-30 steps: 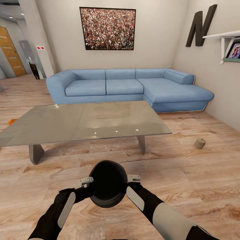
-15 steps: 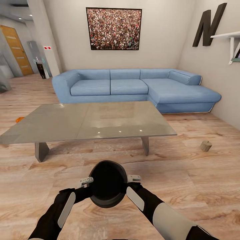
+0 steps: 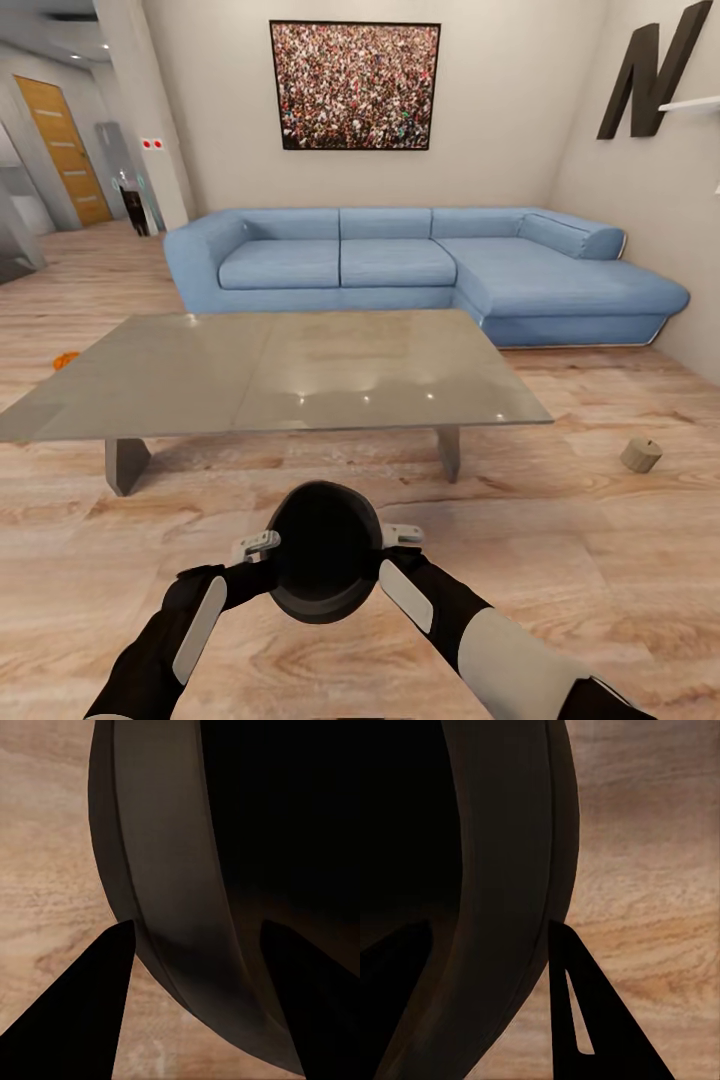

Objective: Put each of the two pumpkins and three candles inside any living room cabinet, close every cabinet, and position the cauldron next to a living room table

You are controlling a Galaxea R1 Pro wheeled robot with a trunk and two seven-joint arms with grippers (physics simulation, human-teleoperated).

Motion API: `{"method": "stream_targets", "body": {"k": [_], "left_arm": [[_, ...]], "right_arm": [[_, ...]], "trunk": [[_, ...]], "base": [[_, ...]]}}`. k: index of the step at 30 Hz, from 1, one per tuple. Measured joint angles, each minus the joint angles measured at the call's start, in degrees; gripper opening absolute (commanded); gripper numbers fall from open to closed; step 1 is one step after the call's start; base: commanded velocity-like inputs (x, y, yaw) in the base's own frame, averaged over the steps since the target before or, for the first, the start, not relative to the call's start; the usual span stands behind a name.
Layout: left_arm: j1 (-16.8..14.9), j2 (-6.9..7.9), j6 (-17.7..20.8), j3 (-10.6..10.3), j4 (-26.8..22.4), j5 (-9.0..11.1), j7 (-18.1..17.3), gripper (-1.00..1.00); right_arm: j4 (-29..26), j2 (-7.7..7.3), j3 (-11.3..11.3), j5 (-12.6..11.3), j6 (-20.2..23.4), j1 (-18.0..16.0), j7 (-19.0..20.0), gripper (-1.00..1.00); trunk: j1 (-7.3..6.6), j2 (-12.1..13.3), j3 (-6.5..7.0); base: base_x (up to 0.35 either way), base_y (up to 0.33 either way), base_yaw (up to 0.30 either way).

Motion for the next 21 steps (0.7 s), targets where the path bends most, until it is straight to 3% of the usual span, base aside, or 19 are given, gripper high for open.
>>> {"method": "stream_targets", "body": {"k": [21], "left_arm": [[0.0,0.05,0.0,0.0,0.0,0.1,0.0,-1.00]], "right_arm": [[-0.1,0.00,0.0,0.0,0.0,0.0,-0.1,-1.00]], "trunk": [[0.00,0.0,0.00]], "base": [[0.158,0.000,0.000]]}}
